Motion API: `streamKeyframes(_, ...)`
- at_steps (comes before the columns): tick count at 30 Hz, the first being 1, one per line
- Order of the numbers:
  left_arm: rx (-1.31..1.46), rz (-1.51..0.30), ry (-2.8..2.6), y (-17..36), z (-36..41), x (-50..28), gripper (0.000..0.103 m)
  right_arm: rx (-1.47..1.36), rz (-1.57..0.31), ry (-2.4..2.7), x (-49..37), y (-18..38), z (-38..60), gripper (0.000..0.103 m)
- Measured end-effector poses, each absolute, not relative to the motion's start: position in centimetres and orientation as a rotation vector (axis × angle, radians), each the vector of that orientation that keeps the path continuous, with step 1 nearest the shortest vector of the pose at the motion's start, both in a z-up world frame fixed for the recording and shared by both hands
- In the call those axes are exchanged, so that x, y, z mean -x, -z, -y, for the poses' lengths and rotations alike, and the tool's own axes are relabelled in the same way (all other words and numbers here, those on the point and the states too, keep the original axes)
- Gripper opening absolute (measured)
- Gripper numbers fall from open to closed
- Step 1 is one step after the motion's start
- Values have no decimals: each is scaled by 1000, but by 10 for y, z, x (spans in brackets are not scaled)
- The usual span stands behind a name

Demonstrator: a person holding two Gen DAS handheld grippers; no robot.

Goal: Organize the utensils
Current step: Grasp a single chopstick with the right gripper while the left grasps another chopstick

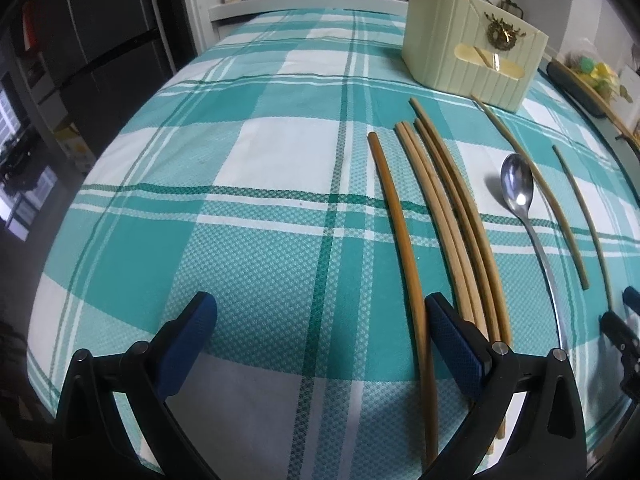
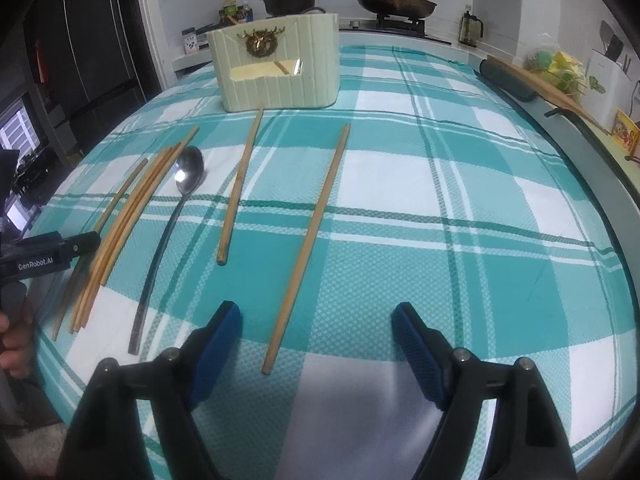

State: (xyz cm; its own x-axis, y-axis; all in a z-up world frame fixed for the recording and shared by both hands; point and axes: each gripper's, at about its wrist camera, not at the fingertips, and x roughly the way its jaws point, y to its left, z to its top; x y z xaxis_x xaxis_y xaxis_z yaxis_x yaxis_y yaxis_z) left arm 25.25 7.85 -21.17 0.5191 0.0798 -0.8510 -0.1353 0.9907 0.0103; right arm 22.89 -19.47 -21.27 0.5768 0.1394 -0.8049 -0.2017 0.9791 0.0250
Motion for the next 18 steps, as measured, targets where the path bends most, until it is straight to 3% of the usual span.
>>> streamKeyframes(10, 0, -1126, 7, 211, -83, -288, 103, 149, -1033, -250, -270, 210, 190, 78)
streamKeyframes(12, -5, -1144, 16, 211, -83, -298, 103, 172, -1066, -274, -284, 209, 187, 72)
streamKeyframes(14, -7, -1154, 39, 211, -82, -308, 102, 196, -1086, -285, -299, 207, 184, 58)
streamKeyframes(18, -19, -1155, 53, 208, -79, -327, 92, 204, -1101, -295, -333, 206, 180, 48)
